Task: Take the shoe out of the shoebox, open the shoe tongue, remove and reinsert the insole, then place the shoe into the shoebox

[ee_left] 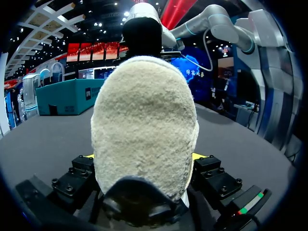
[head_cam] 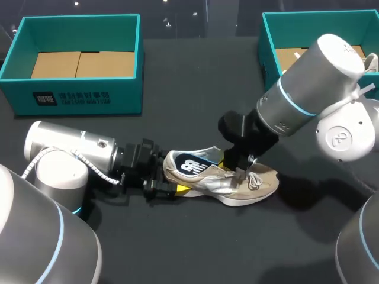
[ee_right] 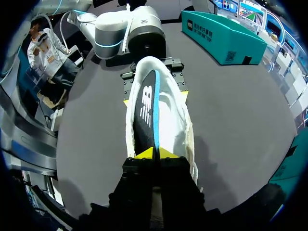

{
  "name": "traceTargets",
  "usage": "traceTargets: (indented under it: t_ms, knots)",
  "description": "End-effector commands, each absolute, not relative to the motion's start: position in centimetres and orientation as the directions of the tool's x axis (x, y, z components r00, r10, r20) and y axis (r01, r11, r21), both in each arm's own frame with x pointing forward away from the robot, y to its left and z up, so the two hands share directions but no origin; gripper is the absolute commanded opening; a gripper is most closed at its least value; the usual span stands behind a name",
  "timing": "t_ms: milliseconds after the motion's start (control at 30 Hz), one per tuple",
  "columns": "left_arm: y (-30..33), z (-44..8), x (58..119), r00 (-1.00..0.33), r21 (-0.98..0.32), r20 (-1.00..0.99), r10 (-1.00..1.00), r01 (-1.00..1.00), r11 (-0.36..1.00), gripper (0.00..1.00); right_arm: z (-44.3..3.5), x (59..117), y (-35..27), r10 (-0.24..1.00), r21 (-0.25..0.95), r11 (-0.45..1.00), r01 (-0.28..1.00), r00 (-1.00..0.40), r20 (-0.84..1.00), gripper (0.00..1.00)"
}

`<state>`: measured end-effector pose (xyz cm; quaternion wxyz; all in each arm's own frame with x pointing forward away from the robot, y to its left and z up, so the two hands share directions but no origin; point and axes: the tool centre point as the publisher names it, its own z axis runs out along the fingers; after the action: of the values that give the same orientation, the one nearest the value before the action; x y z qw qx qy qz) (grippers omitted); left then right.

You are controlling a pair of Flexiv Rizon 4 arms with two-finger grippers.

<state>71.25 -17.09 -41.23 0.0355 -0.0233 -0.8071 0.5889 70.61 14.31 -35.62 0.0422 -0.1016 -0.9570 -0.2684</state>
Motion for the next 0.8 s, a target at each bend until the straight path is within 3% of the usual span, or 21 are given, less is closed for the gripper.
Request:
traceTargets:
  t_ms: [33,267,800]
  knots:
    - [-17.1,-41.4,71.4,-0.997,-0.952,0.029,0.078,-0.004,0.307,0.00,-34.9,71.0,13.7,0.143,0.574,0.797,0.189,-0.982,0.126,0.00]
    - [-17.1,-41.4,71.4,-0.997,-0.952,0.029,0.078,-0.004,0.307,0.00,-33.6,71.7,13.8,0.120,0.588,0.794,0.153,-0.988,0.094,0.00]
    - [-17.1,-41.4,71.4,-0.997,-0.952,0.029,0.078,-0.004,0.307,0.00,-31.2,72.0,19.5,-0.084,0.542,0.840,-0.026,-0.993,0.083,0.00]
